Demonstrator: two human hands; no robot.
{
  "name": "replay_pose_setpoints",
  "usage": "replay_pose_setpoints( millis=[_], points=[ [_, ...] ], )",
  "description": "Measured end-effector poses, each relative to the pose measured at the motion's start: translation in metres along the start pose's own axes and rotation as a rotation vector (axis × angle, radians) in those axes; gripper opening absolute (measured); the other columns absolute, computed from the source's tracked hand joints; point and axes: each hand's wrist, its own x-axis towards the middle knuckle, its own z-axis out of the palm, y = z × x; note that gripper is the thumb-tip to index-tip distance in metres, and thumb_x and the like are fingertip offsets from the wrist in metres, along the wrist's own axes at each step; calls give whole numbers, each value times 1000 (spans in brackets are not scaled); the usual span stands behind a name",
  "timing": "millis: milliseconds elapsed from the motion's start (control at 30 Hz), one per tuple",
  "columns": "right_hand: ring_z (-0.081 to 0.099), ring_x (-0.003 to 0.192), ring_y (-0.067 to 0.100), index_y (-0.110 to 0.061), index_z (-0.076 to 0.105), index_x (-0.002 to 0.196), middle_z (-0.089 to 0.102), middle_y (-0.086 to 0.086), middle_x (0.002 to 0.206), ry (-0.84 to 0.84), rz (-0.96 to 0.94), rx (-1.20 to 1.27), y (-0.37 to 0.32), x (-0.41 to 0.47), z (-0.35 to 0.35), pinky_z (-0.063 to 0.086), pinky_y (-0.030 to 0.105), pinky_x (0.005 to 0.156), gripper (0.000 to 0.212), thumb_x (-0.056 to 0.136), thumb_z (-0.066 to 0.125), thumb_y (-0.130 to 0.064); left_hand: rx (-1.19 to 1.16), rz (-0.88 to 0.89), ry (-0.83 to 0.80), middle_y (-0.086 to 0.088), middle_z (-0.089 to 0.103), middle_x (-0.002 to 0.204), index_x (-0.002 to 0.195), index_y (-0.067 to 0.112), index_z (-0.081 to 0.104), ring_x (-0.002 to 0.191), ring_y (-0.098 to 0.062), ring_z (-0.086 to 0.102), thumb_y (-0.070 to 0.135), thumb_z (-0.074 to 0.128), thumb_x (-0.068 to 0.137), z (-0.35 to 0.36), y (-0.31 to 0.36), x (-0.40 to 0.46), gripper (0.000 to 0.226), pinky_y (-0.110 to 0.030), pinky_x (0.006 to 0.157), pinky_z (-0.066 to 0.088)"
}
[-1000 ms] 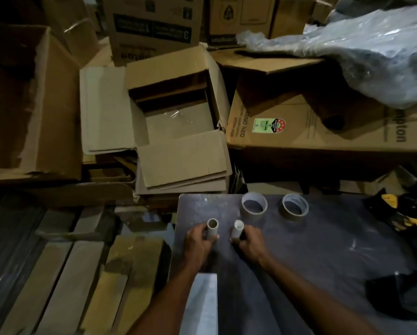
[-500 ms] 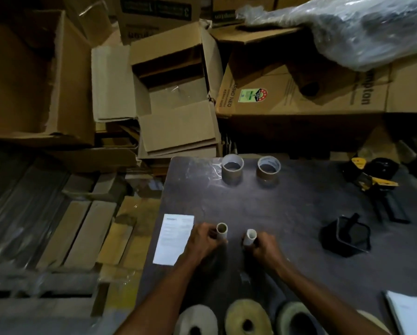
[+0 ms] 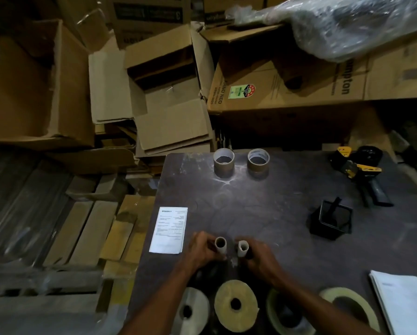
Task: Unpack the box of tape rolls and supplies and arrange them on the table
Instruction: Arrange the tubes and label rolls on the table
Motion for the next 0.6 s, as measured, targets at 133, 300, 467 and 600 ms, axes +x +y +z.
replay_pose_setpoints(
  millis=[133, 300, 467, 600],
  points=[
    [57, 105, -7, -34, 59, 123, 63, -19, 117, 44, 28, 31, 2, -4, -2, 41, 5, 87, 54, 73, 77, -27, 13, 7, -23, 9, 75, 81, 89, 21, 76, 78, -1, 69, 30, 91, 51, -1, -6, 3, 43, -22, 67, 57],
    [58, 113, -3, -30, 54, 130, 60, -14, 126, -47, 35, 56, 10, -5, -13, 47, 14, 93, 64, 69, 71, -28, -126, -21, -23, -4, 75, 100, 110, 13, 72, 93, -15, 71, -13, 66, 65, -11, -14, 10, 52, -29, 81, 59],
    [62, 101, -8, -14, 58, 123, 66, -2, 111, -13, 124, 145, 26, 6, -31, 49, 12, 84, 62, 66, 55, 8, -247, -91, 66, -3, 71, 93, 112, 6, 67, 78, -9, 69, -20, 55, 77, -24, -10, 36, 45, -18, 70, 56],
    [64, 95, -3, -24, 66, 110, 70, -8, 103, 125, 195, 130, 34, 43, -44, 51, 16, 82, 42, 76, 59, -1, -240, -83, 134, -3, 71, 107, 118, 10, 67, 92, -9, 67, 2, 70, 83, -40, 5, 74, 35, -16, 83, 54]
  ],
)
